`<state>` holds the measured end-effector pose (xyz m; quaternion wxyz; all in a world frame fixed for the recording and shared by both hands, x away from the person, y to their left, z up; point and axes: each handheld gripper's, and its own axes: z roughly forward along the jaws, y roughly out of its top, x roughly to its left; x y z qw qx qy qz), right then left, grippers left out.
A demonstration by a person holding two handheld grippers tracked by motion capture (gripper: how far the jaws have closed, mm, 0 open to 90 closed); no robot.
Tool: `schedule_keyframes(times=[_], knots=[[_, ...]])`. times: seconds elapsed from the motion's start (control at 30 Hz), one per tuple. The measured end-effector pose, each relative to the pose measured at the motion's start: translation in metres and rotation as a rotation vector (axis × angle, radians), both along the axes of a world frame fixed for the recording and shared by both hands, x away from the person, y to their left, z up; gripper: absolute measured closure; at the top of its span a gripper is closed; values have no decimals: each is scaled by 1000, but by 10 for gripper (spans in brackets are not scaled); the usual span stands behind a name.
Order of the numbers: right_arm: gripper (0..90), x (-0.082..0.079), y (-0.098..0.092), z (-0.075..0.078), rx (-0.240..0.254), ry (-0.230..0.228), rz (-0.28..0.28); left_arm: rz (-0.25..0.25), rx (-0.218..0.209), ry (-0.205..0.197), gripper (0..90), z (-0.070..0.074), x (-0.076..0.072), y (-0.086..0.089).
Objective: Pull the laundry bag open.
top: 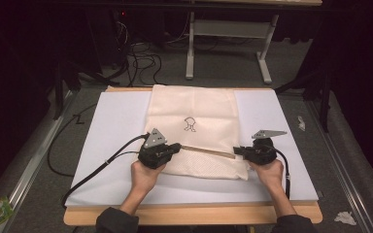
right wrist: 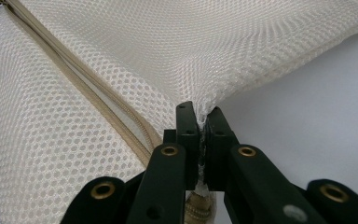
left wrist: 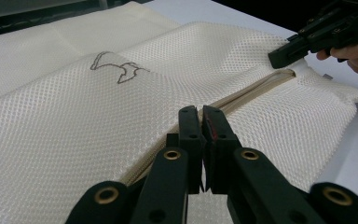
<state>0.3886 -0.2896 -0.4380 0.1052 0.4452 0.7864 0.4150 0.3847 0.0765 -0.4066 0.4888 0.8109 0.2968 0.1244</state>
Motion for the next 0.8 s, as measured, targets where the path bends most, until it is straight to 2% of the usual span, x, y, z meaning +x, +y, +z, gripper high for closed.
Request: schedule_keyframes(times=[0.2,0.6,0.8], knots=[[882,0,2,-1,-20,-5,-5,17,-5,-3,874,1,0,5],[882,0,0,-1,-16,-4,-14,38,-14,-4,874,2,1,16],[882,1,-3,-1,-21,0,-24,59,-17,6,874,2,2,28]])
